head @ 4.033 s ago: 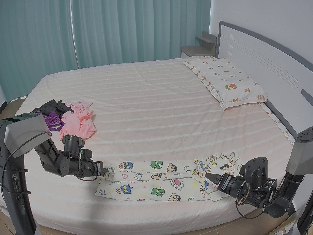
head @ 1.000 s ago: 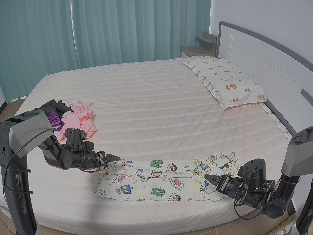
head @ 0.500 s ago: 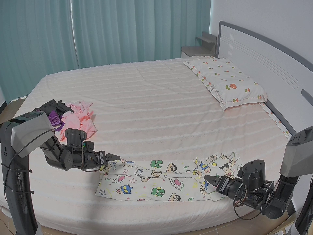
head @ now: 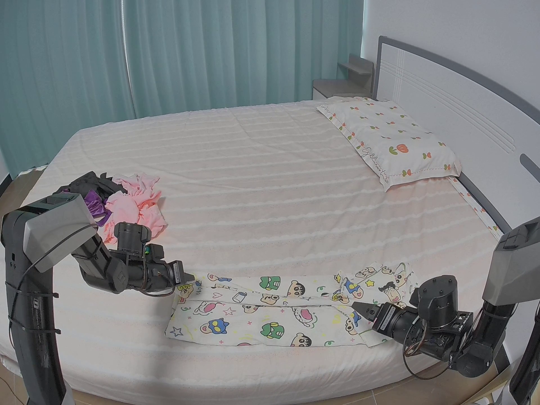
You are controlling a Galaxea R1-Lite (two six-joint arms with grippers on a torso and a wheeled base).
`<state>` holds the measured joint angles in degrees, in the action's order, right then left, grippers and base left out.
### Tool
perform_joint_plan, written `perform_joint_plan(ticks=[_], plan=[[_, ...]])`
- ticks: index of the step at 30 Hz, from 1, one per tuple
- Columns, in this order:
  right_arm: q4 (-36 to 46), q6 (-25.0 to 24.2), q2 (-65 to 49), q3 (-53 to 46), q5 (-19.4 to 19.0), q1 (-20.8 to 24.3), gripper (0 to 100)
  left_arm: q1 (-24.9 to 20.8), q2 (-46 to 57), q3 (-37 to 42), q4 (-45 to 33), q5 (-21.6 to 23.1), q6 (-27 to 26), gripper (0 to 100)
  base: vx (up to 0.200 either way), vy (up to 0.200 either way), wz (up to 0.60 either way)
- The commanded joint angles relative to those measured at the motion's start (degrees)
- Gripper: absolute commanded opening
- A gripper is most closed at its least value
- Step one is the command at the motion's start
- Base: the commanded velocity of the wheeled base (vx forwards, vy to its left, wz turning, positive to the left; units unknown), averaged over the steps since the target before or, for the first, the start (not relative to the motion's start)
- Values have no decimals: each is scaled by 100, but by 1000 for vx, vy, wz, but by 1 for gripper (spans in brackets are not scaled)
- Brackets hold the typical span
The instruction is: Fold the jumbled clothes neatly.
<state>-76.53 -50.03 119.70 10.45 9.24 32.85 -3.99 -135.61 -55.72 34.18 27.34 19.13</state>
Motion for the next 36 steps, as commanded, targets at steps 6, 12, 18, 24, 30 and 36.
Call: perform_joint_plan(ticks=[6, 12, 18, 24, 30, 36], plan=[[-2, 2, 1, -8, -1, 2, 100, -6, 395, 9, 1, -45, 38, 0, 0, 0, 0], [-2, 2, 1, 1, -1, 11, 100, -23, 658, 0, 1, -221, 47, 0, 0, 0, 0], [-2, 2, 1, -8, -1, 11, 100, -23, 676, -61, 36, -353, 38, 0, 0, 0, 0], [-2, 2, 10, 1, -10, 11, 100, -102, 658, -158, 203, -353, 38, 0, 0, 0, 0], [-2, 2, 10, 1, -10, 2, 100, -190, 623, -158, 677, -361, 56, 0, 0, 0, 0], [-2, 2, 10, 1, -1, 11, 100, -243, 623, -61, 1310, -528, 390, 0, 0, 0, 0]])
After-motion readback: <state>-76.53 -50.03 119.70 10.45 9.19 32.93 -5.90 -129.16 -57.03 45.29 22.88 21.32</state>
